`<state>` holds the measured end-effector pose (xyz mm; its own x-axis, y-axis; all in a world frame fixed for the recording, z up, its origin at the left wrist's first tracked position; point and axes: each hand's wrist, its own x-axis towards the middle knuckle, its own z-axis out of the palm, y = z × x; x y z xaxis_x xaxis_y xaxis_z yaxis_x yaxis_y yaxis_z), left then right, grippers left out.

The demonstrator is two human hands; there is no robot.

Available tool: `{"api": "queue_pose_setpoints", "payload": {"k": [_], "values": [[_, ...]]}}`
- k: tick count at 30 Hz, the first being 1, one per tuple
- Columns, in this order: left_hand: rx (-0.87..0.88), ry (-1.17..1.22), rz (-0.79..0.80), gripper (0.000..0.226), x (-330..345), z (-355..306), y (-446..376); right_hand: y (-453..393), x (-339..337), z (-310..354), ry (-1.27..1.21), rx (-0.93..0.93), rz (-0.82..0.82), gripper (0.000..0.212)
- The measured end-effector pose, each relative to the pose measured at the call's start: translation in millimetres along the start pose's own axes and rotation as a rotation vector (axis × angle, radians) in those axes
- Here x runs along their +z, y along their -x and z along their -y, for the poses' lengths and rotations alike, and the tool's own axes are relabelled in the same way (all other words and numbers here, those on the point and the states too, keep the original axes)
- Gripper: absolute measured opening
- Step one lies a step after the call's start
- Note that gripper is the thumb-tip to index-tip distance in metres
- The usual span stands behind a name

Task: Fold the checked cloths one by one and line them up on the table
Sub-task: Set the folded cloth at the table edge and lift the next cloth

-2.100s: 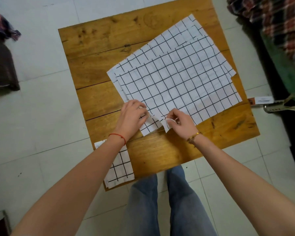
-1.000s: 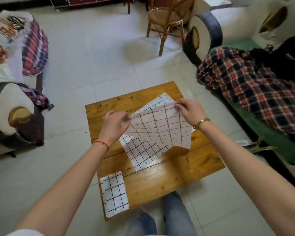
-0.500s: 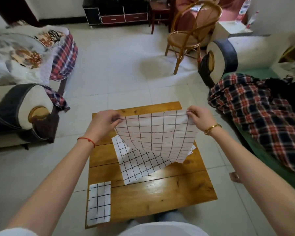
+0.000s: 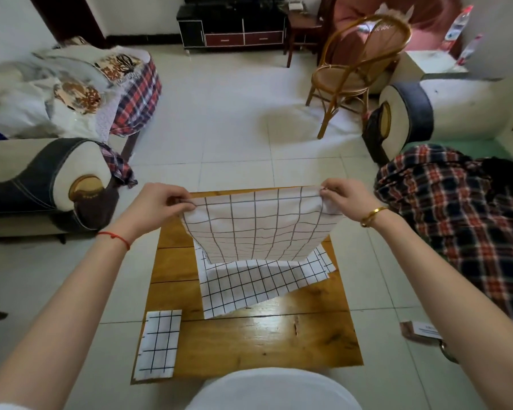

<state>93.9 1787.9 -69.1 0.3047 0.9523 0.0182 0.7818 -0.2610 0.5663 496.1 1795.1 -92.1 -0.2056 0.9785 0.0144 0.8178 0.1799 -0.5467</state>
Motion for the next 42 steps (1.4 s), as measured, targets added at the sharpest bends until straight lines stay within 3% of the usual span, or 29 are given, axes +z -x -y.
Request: {"api": "queue_pose_setpoints", "payload": {"k": [4,9,13,28,36,42], "values": [[-0.048,0.077,0.126,0.005,-16.9,-2.6,1.3,2.1,-4.5,1.1,-0.087,0.0,0.094,0.018],[-0.117,0.241,0.308,0.032,-36.0,-1.8,1.1,5.0,-12.7,0.4,-0.237,0.106,0.296,0.021],[-0.118,0.313,0.391,0.048,-45.0,0.4,-1.5,3.4,-17.5,1.9,-0.33,0.163,0.353,0.024],[-0.217,0.388,0.24,0.021,-44.1,26.6,-28.1,-27.9,1.2,6.4,-0.389,0.22,0.228,0.013],[-0.237,0.343,0.039,0.012,20.4,78.4,-80.7,-82.1,60.8,-26.1,-0.257,0.347,0.01,0.026],[-0.314,0.381,-0.087,0.016,73.6,110.7,-121.9,-121.4,111.8,-58.1,-0.163,0.44,-0.087,0.015]]}}
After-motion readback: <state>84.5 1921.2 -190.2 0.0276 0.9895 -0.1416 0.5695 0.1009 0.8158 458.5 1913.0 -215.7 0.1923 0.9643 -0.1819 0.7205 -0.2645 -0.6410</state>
